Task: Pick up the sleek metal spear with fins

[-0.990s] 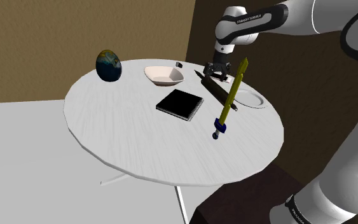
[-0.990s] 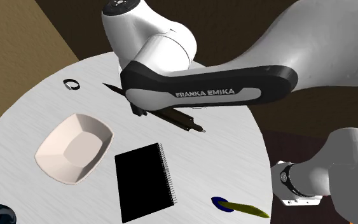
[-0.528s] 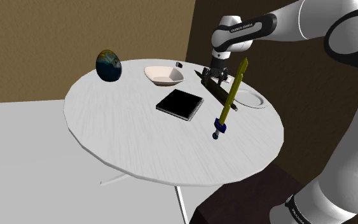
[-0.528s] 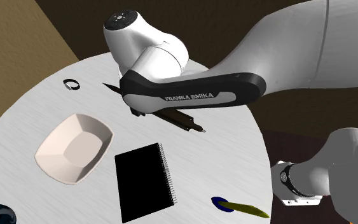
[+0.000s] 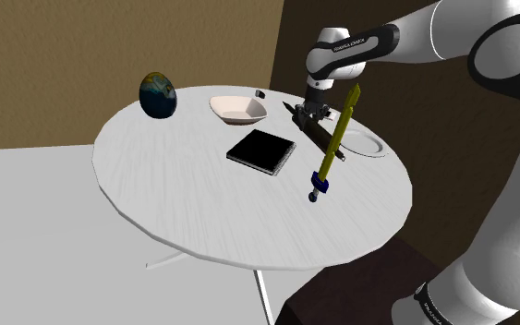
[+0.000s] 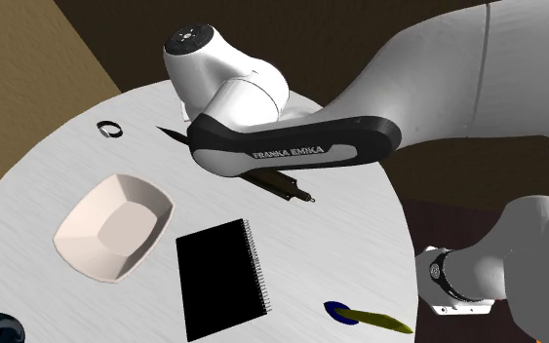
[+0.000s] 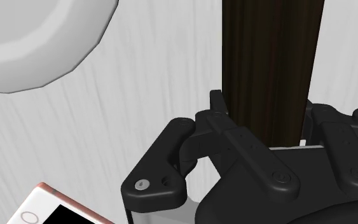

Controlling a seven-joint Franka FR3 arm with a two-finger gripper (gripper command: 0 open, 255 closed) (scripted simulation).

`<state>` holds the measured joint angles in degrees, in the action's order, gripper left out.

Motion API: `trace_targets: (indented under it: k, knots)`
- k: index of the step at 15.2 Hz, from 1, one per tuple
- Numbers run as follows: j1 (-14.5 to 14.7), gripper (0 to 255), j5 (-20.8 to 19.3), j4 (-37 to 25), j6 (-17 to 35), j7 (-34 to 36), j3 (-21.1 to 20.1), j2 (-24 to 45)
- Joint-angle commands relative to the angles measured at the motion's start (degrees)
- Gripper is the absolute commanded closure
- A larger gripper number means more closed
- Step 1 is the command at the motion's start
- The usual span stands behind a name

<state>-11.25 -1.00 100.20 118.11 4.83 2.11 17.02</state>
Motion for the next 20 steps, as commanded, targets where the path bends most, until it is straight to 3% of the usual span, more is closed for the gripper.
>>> trace_targets:
  k: [1,5,20]
  knots:
    - [0.0,255,0.01,0.02,0.06,0.01,0.0,0.08]
    - [0.02,255,0.0,0.02,0.09,0.03,-0.01,0.12]
    - [0.04,255,-0.01,-8.07,-10.56,-0.16,0.01,-2.44]
